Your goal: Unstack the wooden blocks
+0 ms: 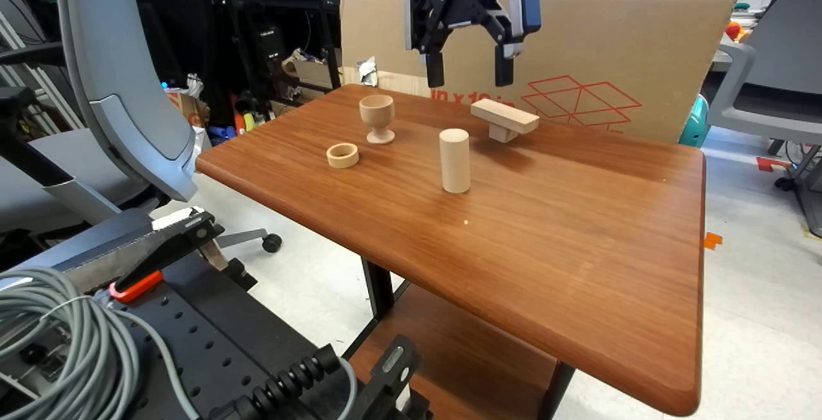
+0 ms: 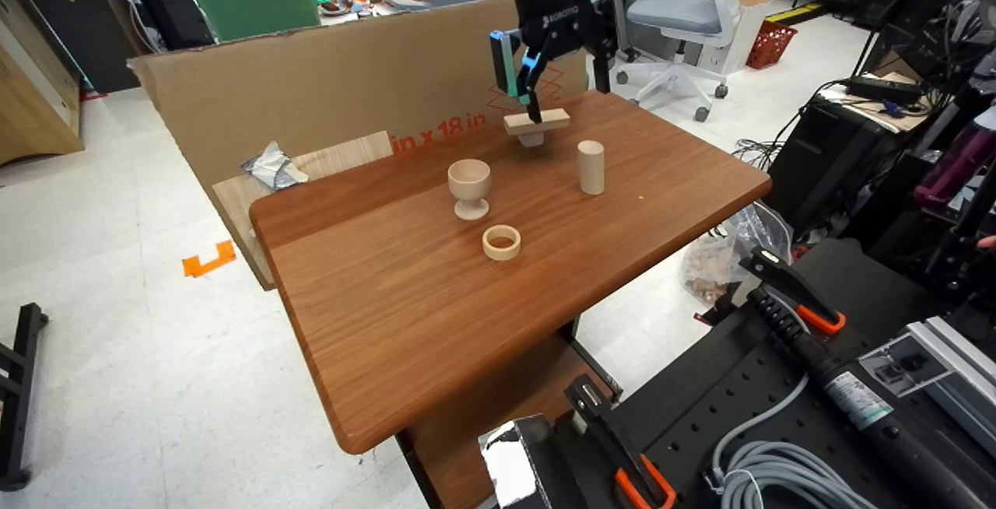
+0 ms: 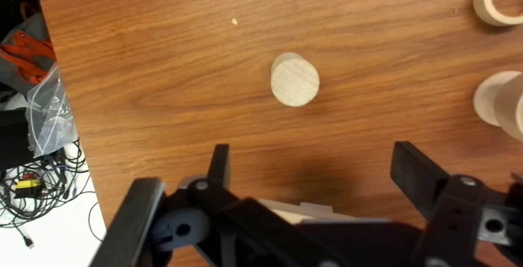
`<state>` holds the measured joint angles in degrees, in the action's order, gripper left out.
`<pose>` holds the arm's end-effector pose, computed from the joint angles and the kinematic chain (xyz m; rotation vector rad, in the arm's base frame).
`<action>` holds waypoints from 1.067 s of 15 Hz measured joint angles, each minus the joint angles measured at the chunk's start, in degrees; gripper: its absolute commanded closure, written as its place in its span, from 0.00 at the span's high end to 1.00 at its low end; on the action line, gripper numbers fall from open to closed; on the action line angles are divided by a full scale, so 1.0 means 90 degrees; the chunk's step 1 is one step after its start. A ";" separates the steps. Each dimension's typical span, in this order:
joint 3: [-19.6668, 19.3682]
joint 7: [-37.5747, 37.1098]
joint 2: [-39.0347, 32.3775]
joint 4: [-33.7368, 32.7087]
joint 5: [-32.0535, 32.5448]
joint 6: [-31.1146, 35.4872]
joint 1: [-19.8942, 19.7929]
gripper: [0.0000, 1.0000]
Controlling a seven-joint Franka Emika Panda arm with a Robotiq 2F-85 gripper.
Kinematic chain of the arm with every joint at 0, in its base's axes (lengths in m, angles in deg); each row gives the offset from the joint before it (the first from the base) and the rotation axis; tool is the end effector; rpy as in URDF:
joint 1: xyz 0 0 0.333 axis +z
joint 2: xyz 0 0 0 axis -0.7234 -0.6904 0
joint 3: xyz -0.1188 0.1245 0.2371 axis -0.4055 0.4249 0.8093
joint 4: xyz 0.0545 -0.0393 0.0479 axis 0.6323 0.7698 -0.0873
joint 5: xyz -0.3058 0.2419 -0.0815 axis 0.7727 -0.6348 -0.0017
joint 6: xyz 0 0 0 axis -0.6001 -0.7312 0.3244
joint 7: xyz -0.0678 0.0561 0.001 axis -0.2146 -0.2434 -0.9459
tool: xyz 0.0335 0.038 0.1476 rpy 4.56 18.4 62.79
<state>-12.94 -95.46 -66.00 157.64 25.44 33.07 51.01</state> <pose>0.6162 -0.0137 0.1701 2.8991 -0.2331 -0.2313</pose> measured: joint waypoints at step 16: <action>-0.0070 0.3144 -0.0002 -0.0366 0.0686 0.0000 -0.0111 1.00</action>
<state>-13.56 -67.17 -66.02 154.35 31.61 33.07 50.01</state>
